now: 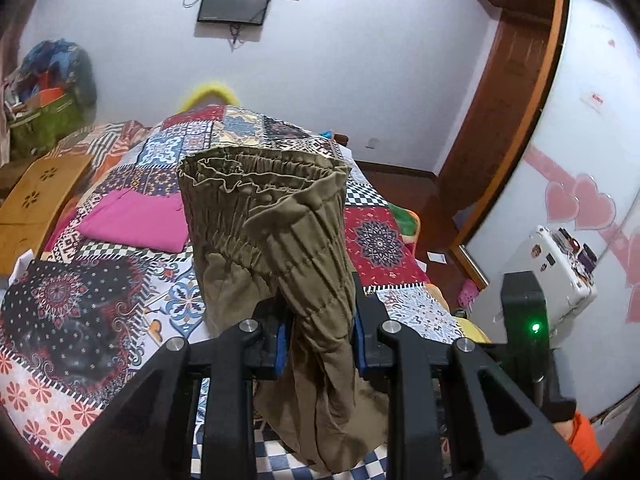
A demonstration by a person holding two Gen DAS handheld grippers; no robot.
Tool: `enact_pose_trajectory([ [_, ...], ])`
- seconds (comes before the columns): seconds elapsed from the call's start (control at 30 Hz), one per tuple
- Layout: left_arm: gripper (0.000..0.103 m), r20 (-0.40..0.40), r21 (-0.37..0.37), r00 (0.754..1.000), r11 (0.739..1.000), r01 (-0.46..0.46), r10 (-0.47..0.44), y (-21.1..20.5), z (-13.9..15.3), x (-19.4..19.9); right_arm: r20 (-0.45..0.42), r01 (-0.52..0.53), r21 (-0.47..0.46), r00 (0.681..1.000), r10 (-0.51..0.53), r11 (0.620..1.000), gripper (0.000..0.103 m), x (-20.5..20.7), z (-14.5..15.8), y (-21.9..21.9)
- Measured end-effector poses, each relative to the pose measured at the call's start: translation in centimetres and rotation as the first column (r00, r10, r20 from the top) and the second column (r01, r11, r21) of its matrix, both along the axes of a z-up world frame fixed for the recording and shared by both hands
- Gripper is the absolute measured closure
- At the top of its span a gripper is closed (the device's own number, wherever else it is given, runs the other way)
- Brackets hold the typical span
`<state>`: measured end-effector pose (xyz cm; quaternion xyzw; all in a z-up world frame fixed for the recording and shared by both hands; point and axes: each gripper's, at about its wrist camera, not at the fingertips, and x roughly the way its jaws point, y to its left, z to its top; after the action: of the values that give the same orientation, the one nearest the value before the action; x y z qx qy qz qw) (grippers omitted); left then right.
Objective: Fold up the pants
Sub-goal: 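Raise the pants by the waistband with the left gripper, hanging them upright, then lower the hanging olive pants onto the quilt with the left gripper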
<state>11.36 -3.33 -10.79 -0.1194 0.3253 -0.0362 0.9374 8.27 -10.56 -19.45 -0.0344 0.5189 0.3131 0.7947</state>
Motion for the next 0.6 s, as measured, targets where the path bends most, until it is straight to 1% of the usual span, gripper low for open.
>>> enact_pose_trajectory([
  [0.07,0.079,-0.003,0.002,1.000,1.000,0.012,-0.012,-0.5,-0.1,0.3,-0.022,0.018,-0.018,1.000,-0.019,1.000,0.053,0.3,-0.8,-1.2],
  [0.13,0.079,-0.009,0.001,1.000,1.000,0.026,-0.026,-1.0,-0.2,0.8,-0.084,0.011,-0.039,0.996,-0.014,0.999,0.053,0.1,-2.9,-1.4],
  [0.17,0.079,-0.011,0.001,0.999,0.999,0.032,-0.032,-1.3,-0.2,1.0,-0.099,0.002,-0.039,0.995,-0.006,0.999,0.052,-0.1,-3.7,-1.2],
  [0.2,0.079,-0.014,0.003,0.999,0.999,0.041,-0.041,-1.7,-0.3,1.2,-0.091,0.007,-0.033,0.996,-0.010,0.999,0.052,-0.4,-4.2,-1.2],
  [0.3,0.079,-0.028,0.009,0.997,0.998,0.066,-0.065,-2.8,-0.5,2.1,-0.085,0.015,-0.021,0.996,-0.017,1.000,0.052,-0.5,-3.9,-1.3],
  [0.37,0.079,-0.041,0.007,0.996,0.996,0.085,-0.085,-3.4,-0.6,2.8,-0.093,0.030,0.010,0.995,-0.029,0.999,0.052,-0.3,-3.3,-2.1],
  [0.47,0.079,-0.055,0.006,0.992,0.994,0.113,-0.113,-4.4,-0.8,3.6,-0.055,0.065,0.013,0.996,-0.064,0.998,0.052,-0.6,-2.4,-4.0],
  [0.6,0.079,-0.070,0.019,0.987,0.989,0.146,-0.144,-5.8,-1.2,4.3,0.020,0.134,-0.042,0.991,-0.133,0.990,0.052,-1.0,-1.8,-6.4],
])
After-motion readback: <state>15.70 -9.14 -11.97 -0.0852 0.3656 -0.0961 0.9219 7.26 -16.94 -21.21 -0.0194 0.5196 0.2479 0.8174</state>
